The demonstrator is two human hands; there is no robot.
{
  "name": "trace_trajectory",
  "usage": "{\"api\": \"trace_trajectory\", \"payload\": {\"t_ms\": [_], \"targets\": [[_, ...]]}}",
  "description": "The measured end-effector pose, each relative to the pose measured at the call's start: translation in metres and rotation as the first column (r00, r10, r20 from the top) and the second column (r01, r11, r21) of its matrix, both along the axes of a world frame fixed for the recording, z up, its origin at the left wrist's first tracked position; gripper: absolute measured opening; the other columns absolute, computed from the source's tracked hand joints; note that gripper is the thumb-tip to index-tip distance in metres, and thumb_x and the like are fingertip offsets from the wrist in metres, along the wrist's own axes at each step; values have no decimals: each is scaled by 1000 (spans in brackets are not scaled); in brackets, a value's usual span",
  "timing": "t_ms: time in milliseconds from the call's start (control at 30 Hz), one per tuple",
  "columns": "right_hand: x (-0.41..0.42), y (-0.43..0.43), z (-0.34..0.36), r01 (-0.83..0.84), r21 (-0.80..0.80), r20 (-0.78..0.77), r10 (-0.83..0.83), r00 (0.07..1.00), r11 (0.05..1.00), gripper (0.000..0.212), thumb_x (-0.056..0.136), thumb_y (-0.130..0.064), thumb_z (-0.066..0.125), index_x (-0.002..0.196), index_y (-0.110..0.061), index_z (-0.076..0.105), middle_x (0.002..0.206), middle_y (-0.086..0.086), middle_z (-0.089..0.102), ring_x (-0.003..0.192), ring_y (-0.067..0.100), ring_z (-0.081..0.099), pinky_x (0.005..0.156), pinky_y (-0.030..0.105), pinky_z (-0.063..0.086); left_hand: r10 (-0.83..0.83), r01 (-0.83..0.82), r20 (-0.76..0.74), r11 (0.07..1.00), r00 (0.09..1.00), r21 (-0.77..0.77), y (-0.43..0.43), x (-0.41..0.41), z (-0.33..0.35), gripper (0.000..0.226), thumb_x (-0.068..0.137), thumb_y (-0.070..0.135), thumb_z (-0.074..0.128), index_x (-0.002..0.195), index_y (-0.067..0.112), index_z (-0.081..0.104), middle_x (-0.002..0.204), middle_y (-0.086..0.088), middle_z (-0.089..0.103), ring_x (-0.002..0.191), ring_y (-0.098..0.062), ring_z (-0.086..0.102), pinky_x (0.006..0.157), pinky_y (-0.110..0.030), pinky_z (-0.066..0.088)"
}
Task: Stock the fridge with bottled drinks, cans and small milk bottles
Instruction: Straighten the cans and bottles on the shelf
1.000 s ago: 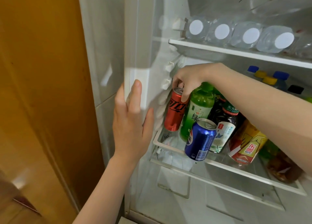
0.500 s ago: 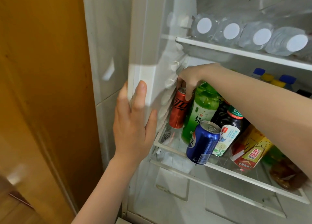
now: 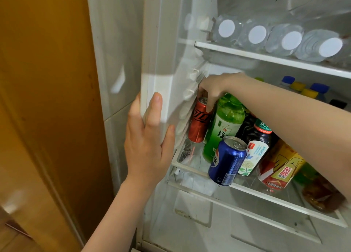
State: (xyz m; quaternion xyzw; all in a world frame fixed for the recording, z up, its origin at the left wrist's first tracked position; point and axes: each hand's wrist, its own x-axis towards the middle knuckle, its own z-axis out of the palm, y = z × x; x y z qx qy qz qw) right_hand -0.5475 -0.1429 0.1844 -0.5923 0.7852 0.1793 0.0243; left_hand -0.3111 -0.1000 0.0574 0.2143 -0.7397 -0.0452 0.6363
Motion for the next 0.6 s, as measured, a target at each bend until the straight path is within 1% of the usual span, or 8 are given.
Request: {"api": "trace_trajectory", "payload": {"t_ms": [167, 300, 367, 467, 533, 600], "targets": [[0, 1, -1, -7, -23, 12, 7, 1000, 1000, 71, 61, -30, 86, 126, -19, 57, 105, -2, 55, 91, 19, 55, 70, 27, 47, -13, 13, 4, 1000, 1000, 4, 0, 1, -1, 55, 89, 16, 55, 136, 15, 26, 132, -36, 38, 117, -33, 44, 87, -25, 39], [1, 8, 2, -12, -60, 38, 14, 999, 998, 71, 62, -30, 85, 126, -20, 56, 109, -3, 57, 95, 18, 55, 75, 28, 48, -12, 12, 6, 1000, 1000, -12, -1, 1, 0, 55, 89, 16, 55, 136, 15, 26, 132, -36, 37, 118, -33, 43, 89, -27, 39], [1, 15, 8, -9, -114, 46, 15, 999, 993, 72, 63, -30, 84, 128, -22, 55, 116, -1, 58, 98, 19, 57, 82, 29, 50, -14, 14, 5, 1000, 1000, -25, -1, 1, -1, 55, 90, 15, 55, 136, 14, 26, 132, -37, 37, 118, -33, 43, 89, -29, 41], [3, 31, 22, -6, -179, 81, 21, 996, 984, 66, 67, -24, 81, 128, -25, 55, 118, -3, 59, 101, 18, 57, 85, 29, 49, -15, 16, 10, 999, 1000, -43, 0, 1, -2, 54, 90, 15, 55, 137, 14, 26, 133, -37, 35, 120, -36, 43, 89, -36, 45], [5, 46, 30, -8, -255, 144, 46, 989, 967, 57, 70, -20, 79, 124, -24, 57, 117, -3, 61, 103, 18, 58, 90, 32, 49, -9, 10, 6, 998, 1000, -58, 0, 0, -2, 53, 92, 16, 54, 137, 13, 26, 134, -37, 34, 121, -37, 42, 91, -35, 43], [8, 65, 33, 13, -370, 251, 87, 964, 929, 47, 74, -18, 76, 117, -26, 59, 115, -3, 62, 104, 16, 60, 93, 33, 49, -10, 10, 8, 997, 1000, -71, 0, 0, -3, 52, 93, 17, 53, 136, 13, 26, 134, -38, 32, 121, -38, 43, 93, -32, 41]]}}
